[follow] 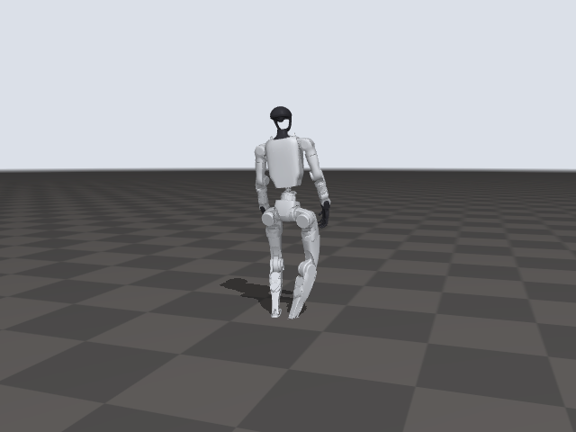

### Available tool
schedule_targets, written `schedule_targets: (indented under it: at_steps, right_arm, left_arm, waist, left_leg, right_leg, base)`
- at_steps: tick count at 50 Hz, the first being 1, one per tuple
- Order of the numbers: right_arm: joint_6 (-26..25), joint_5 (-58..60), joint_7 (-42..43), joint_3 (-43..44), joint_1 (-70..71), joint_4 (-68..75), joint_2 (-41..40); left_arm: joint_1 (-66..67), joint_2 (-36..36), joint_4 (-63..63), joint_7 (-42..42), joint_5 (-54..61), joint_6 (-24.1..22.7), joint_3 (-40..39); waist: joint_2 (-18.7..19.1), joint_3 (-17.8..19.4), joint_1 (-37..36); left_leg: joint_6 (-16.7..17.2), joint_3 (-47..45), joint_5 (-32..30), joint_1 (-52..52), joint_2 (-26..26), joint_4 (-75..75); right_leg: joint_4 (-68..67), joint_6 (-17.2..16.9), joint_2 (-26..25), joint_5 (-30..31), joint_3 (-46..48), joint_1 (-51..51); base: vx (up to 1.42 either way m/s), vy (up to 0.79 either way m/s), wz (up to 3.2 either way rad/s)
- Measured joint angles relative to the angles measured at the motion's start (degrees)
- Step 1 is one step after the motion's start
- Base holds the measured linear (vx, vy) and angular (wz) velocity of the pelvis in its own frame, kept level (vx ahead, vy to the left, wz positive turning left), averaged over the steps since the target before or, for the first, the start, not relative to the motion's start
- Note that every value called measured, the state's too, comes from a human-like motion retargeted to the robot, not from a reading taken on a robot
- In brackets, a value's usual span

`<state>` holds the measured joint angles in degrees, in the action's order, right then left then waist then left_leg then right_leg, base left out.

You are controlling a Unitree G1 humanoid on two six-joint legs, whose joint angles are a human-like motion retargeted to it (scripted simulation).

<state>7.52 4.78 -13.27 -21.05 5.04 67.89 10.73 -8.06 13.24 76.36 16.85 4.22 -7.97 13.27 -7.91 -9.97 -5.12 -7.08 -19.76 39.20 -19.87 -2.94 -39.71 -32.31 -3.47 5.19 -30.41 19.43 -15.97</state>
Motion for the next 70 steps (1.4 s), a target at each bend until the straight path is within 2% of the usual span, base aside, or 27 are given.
schedule_targets:
  at_steps: [5,8,12,15,17,19,21,22,23,25,30,35,38,40,43,45,47,48,50,52,54,59,62,64,67,68,70]
  right_arm:
    - [-0.07,2.78,-0.36,-1.27,-0.87,0.48,-0.75]
    - [-0.05,4.78,-0.59,-1.03,0.27,1.39,-0.61]
    - [-0.23,5.75,-0.03,-0.84,0.17,1.84,0.33]
    - [-0.46,5.19,1.01,0.48,0.3,1.92,1.61]
    - [-0.62,4.09,1.66,1.71,0.31,1.91,2.47]
    - [-0.66,2.54,2.1,2.9,0.52,1.96,3.44]
    - [-0.61,0.68,2.49,3.86,0.61,2.25,3.91]
    - [-0.57,-0.42,2.64,4.18,0.8,2.57,3.99]
    - [-0.49,-1.72,2.73,4.26,1.32,3.1,3.93]
    - [-0.53,-3.24,3.0,4.8,0.82,3.73,3.44]
    - [-0.37,-7.37,2.92,5.1,0.43,5.7,1.86]
    - [0.04,-7.77,2.6,4.5,-1.37,6.89,0.65]
    - [0.3,-6.72,2.52,3.77,-1.99,7.46,0.34]
    - [0.41,-6.05,2.64,3.6,-2.7,7.33,0.19]
    - [0.6,-5.64,2.53,3.92,-3.72,6.6,-0.46]
    - [0.65,-5.78,2.72,4.48,-3.71,5.92,-1.05]
    - [0.37,-6.02,2.97,5.41,-2.58,5.27,-1.45]
    - [0.44,-6.01,3.21,5.33,-2.6,4.94,-1.67]
    - [0.21,-5.96,3.14,6.17,-0.66,4.21,-1.92]
    - [0.43,-6.08,2.97,6.16,0.24,3.47,-2.39]
    - [0.59,-6.49,2.65,5.9,0.54,2.64,-2.83]
    - [0.42,-7.17,1.74,3.83,-0.3,2.55,-2.55]
    - [0.08,-7.17,1.81,2.18,-1.22,3.45,-1.6]
    - [0.08,-7.09,2.04,1.38,-1.72,3.99,-1.03]
    - [0.7,-5.85,2.76,0.95,-1.48,4.17,-0.38]
    - [1.01,-5.09,3.02,1.01,-1.19,4.09,-0.44]
    - [1.59,-3.04,2.86,1.71,0.97,4.3,-0.97]
  left_arm:
    - [1.41,0.6,0.03,-0.31,-0.65,-0.43,-0.72]
    - [0.97,2.2,-0.82,-0.34,-1.08,-0.82,-1.11]
    - [1.87,3.73,-1.34,-1.01,-1.78,-1.26,-1.36]
    - [2.48,4.51,-0.84,-1.1,-2.52,-1.1,-1.19]
    - [2.87,4.62,0.02,-0.94,-3.17,-0.83,-0.76]
    - [3.01,4.36,1.18,-0.55,-3.86,-0.48,-0.27]
    - [3.34,3.87,2.43,-0.17,-4.61,-0.13,0.37]
    - [3.35,3.62,3.12,0.04,-5.03,0.01,0.65]
    - [3.04,3.43,3.94,0.31,-5.55,0.07,0.79]
    - [3.55,2.84,4.59,0.56,-6.32,0.18,1.94]
    - [2.05,2.79,5.08,0.63,-8.36,-0.77,4.49]
    - [-0.31,2.46,4.32,-0.64,-8.48,-2.06,4.9]
    - [-1.26,1.79,3.98,-0.94,-6.87,-2.84,3.16]
    - [-1.21,1.49,3.39,-0.89,-5.77,-3.21,2.55]
    - [-0.67,1.78,1.68,-0.97,-4.62,-3.55,2.24]
    - [-0.64,2.31,0.32,-1.26,-4.04,-3.6,2.13]
    - [-1.2,2.76,-0.93,-1.76,-3.25,-3.22,1.87]
    - [-0.7,2.49,-1.14,-2.14,-3.07,-3.26,1.47]
    - [-1.27,2.7,-1.62,-2.83,-2.75,-2.83,0.65]
    - [-0.44,2.16,-1.08,-3.0,-2.46,-2.69,-0.23]
    - [0.78,1.51,0.0,-2.6,-2.18,-2.59,-0.63]
    - [3.57,0.55,2.51,-0.34,-2.21,-2.28,1.17]
    - [4.49,0.65,3.0,-0.37,-2.68,-1.93,2.94]
    - [4.84,0.74,2.97,-1.19,-2.9,-1.85,3.77]
    - [4.32,1.63,2.66,-3.05,-3.97,-1.9,4.43]
    - [3.86,1.91,2.57,-3.74,-4.52,-1.99,4.49]
    - [1.24,2.4,2.6,-4.51,-5.52,-2.13,3.57]
  waist:
    - [-0.12,0.66,-2.99]
    - [-1.55,0.64,-3.99]
    - [-1.73,1.72,-6.09]
    - [-1.88,2.56,-6.36]
    - [-2.04,3.58,-5.37]
    - [-2.98,5.19,-3.25]
    - [-4.26,6.77,-0.6]
    - [-5.18,7.32,0.83]
    - [-6.56,7.54,2.26]
    - [-7.55,8.34,4.4]
    - [-6.29,8.21,7.63]
    - [-4.89,6.62,9.29]
    - [-2.28,6.58,9.98]
    - [-1.48,7.36,10.17]
    - [-0.24,8.17,9.39]
    - [1.73,8.25,7.92]
    - [7.26,6.7,4.34]
    - [7.47,6.83,3.02]
    - [7.0,6.44,0.51]
    - [5.63,6.13,-0.72]
    - [3.35,5.22,-0.87]
    - [-2.75,3.29,0.87]
    - [-3.93,3.07,1.06]
    - [-5.35,2.95,1.31]
    - [-7.83,4.0,1.88]
    - [-8.52,4.89,2.07]
    - [-9.11,9.48,1.29]
  left_leg:
    - [0.12,2.67,0.91,-1.48,1.39,-2.22]
    - [-0.3,5.11,-1.12,-0.57,5.04,3.35]
    - [0.0,7.61,-0.87,-0.93,6.34,2.11]
    - [0.1,9.87,-0.68,-0.18,8.01,2.28]
    - [0.22,11.67,-1.23,1.74,9.89,3.89]
    - [0.49,13.54,-2.87,5.74,13.29,8.51]
    - [0.97,15.17,-5.35,10.23,16.73,13.85]
    - [1.2,16.37,-8.5,14.11,18.62,20.19]
    - [1.37,18.33,-15.13,21.08,20.92,33.48]
    - [1.83,19.84,-19.0,26.33,22.74,40.05]
    - [2.38,19.71,-17.7,30.61,21.83,41.34]
    - [3.35,15.06,-18.24,34.36,21.75,41.47]
    - [5.71,13.35,-20.64,36.47,18.91,37.04]
    - [8.08,10.56,-22.27,33.26,16.09,23.17]
    - [9.26,6.47,-23.93,22.87,8.8,-4.08]
    - [8.23,5.31,-21.74,14.85,2.03,-19.26]
    - [6.96,7.31,-14.86,4.69,-8.01,-29.47]
    - [5.81,7.6,-11.78,2.19,-9.18,-30.82]
    - [4.13,9.08,-6.54,-3.38,-9.16,-28.32]
    - [3.57,10.05,-4.63,-6.77,-6.48,-21.86]
    - [3.63,10.1,-6.52,-8.4,-2.16,-13.17]
    - [7.02,9.38,-21.87,-5.6,10.53,7.8]
    - [7.8,10.61,-24.78,-5.26,14.76,7.88]
    - [5.76,11.78,-23.11,-3.98,18.19,7.28]
    - [1.56,13.58,-15.92,-0.19,22.86,6.01]
    - [0.96,13.93,-14.5,1.57,23.8,5.74]
    - [1.51,16.02,-16.29,10.99,24.7,11.79]
  right_leg:
    - [-5.02,-0.06,3.16,-3.08,3.18,-0.56]
    - [-1.57,0.25,4.57,-3.16,6.22,1.19]
    - [-5.21,0.77,7.15,-4.99,9.36,1.92]
    - [-9.85,2.71,9.46,-7.34,10.96,2.09]
    - [-14.8,5.75,11.21,-10.97,9.95,0.88]
    - [-21.66,8.19,13.32,-13.65,6.51,-1.97]
    - [-27.48,8.97,14.99,-14.55,2.12,-5.8]
    - [-29.49,8.84,15.48,-14.66,-0.43,-8.25]
    - [-30.81,8.37,15.86,-14.51,-3.44,-11.43]
    - [-30.9,6.65,14.92,-12.87,-6.74,-15.29]
    - [-22.54,2.52,6.82,-7.4,-8.84,-22.48]
    - [-22.07,1.65,4.78,-3.69,-10.16,-25.24]
    - [-21.82,2.29,2.42,-1.74,-10.82,-20.61]
    - [-20.78,2.01,1.54,-1.04,-11.55,-15.86]
    - [-19.85,1.38,-0.52,0.12,-11.7,-10.88]
    - [-18.12,1.67,-3.52,0.56,-10.46,-8.56]
    - [-8.76,2.78,-11.68,4.36,-8.08,-5.26]
    - [-9.71,2.86,-12.14,3.33,-8.28,-4.65]
    - [-2.97,2.94,-13.24,3.82,-9.13,-0.3]
    - [-1.8,3.02,-11.89,3.05,-9.43,1.87]
    - [-2.4,2.21,-9.03,3.78,-8.87,2.9]
    - [-13.68,-2.12,1.44,8.31,-8.15,1.57]
    - [-23.23,-3.19,6.33,10.0,-6.82,0.19]
    - [-30.62,-2.74,11.06,8.21,-6.14,-0.93]
    - [-41.87,-0.87,18.85,2.67,-5.68,-2.84]
    - [-44.31,0.08,21.08,0.63,-5.62,-3.62]
    - [-44.08,2.31,23.11,-3.35,-5.33,-2.8]
  base:
    - [0.08,0.1,0.86]
    - [0.14,0.11,1.14]
    - [0.08,0.13,1.03]
    - [0.12,0.13,1.11]
    - [0.17,0.13,1.29]
    - [0.22,0.11,1.4]
    - [0.25,0.11,1.3]
    - [0.3,0.09,1.08]
    - [0.31,0.08,0.92]
    - [0.31,0.06,0.73]
    - [0.39,0.01,0.2]
    - [0.48,-0.01,0.06]
    - [0.59,-0.02,0.03]
    - [0.56,-0.03,0.16]
    - [0.45,-0.03,0.2]
    - [0.45,-0.03,-0.13]
    - [0.5,-0.03,-0.68]
    - [0.56,-0.02,-0.64]
    - [0.65,-0.01,-0.42]
    - [0.7,-0.03,-0.17]
    - [0.72,-0.04,0.15]
    - [0.69,-0.05,0.44]
    - [0.62,-0.07,0.18]
    - [0.61,-0.09,0.22]
    - [0.65,-0.13,0.24]
    - [0.67,-0.16,0.04]
    - [0.69,-0.2,-0.25]
